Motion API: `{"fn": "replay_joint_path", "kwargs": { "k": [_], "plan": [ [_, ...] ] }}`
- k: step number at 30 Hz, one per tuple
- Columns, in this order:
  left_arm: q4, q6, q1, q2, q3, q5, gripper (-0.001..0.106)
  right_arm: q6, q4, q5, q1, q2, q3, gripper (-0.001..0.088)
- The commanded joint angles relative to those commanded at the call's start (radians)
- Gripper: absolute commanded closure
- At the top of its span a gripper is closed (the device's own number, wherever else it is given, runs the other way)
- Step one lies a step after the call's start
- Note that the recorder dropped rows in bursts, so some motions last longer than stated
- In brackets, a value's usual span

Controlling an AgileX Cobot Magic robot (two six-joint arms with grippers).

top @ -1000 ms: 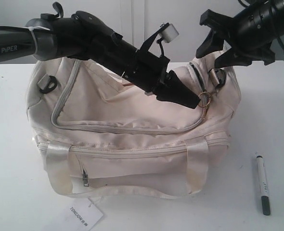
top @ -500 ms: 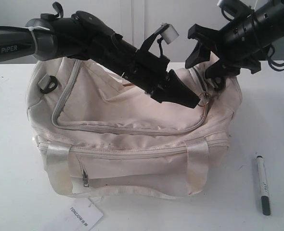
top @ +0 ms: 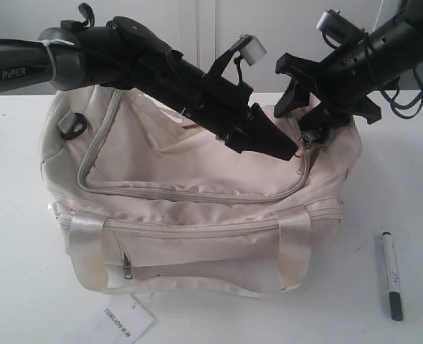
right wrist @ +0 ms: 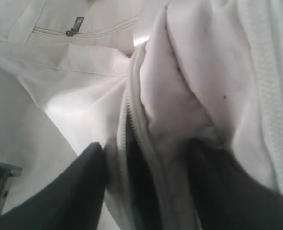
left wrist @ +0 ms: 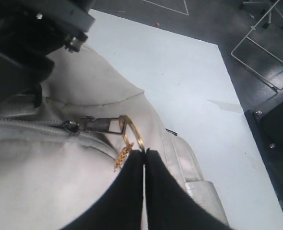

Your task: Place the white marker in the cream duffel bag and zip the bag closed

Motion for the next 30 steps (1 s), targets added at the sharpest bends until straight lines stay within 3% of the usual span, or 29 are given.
{"fn": "replay_joint_path", "kwargs": {
  "k": [3,5,30],
  "plan": [
    [0.0,0.0,0.0,0.0,0.0,0.0,0.105,0.0,0.0,0.002,0.0,0.0,0.0,0.0771],
    [0.0,-0.002,0.0,0.0,0.0,0.0,0.105,0.0,0.0,0.002,0.0,0.0,0.0,0.0868],
    [0.004,-0.011,0.0,0.0,0.0,0.044,0.105,-0.052,0.006,-0.114,0.0,-0.084,0.0,0.0868]
  ]
}}
